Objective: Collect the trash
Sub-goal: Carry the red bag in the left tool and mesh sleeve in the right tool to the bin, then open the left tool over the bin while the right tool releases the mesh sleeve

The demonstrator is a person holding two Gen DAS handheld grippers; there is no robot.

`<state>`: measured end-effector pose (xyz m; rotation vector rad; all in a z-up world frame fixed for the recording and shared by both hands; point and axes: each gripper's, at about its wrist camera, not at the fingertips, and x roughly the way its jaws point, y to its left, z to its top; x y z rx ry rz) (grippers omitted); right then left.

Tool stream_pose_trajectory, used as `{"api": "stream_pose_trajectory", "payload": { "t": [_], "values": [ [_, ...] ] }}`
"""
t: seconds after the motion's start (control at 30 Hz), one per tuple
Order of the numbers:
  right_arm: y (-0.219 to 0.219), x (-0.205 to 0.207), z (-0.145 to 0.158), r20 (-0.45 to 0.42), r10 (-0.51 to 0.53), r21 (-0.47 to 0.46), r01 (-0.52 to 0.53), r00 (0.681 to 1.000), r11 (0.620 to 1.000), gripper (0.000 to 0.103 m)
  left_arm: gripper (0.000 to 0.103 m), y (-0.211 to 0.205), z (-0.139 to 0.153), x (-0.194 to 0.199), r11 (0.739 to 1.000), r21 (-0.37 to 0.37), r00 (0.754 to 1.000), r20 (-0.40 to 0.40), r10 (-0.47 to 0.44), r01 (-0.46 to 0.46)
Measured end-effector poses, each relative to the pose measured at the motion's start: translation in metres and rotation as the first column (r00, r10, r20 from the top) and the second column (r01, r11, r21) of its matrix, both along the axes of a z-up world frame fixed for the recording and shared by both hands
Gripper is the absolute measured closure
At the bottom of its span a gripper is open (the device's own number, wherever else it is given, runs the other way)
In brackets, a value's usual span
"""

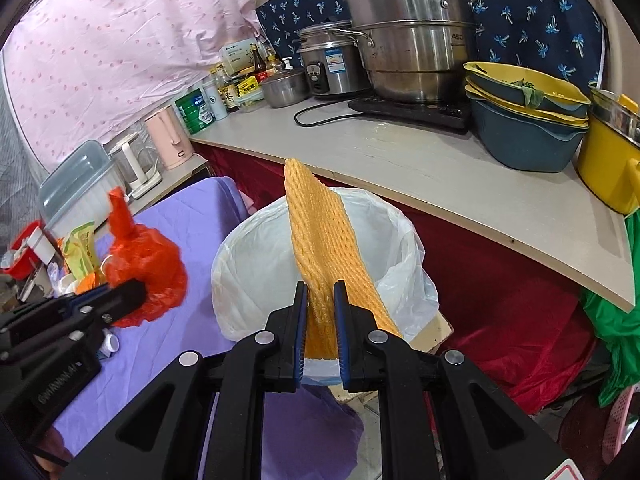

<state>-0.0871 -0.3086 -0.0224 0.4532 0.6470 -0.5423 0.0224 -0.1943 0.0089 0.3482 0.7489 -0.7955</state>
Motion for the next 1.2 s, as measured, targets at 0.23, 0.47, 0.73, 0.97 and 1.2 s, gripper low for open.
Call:
{"api": "stream_pose_trajectory", "payload": {
  "t": [0.23, 0.47, 0.73, 0.97, 1.2],
  "values": [
    [-0.022, 0.015, -0.005, 0.015, 0.011, 0.049, -0.012, 1.000, 0.999, 0.091, 0.088, -0.034, -0.017, 0.014, 0.992, 0.000, 0.991, -0.018, -0.130, 0.130],
    [-0.037, 0.035, -0.017, -0.008, 0.025, 0.062, -0.025, 1.000, 0.998, 0.090, 0.086, -0.055, -0.042, 0.036, 0.986, 0.034, 0.985, -0.054, -0.163, 0.165],
    [-0.038, 0.048, -0.019, -0.002, 0.015, 0.048, -0.014, 1.000, 0.999, 0.072, 0.047, -0.046, -0.041, 0.048, 0.995, 0.020, 0.996, -0.012, -0.093, 0.093],
    [-0.024, 0.045, 0.005, 0.026, -0.002, -0.026, 0.003, 1.000, 1.000, 0.051, 0.018, -0.026, -0.025, 0.053, 1.000, 0.002, 0.999, 0.039, -0.008, 0.008],
    [-0.002, 0.031, 0.028, 0.047, -0.011, -0.089, 0.015, 0.999, 0.996, 0.042, 0.016, -0.001, -0.010, 0.054, 0.998, -0.002, 0.996, 0.073, 0.057, -0.057]
  ]
}}
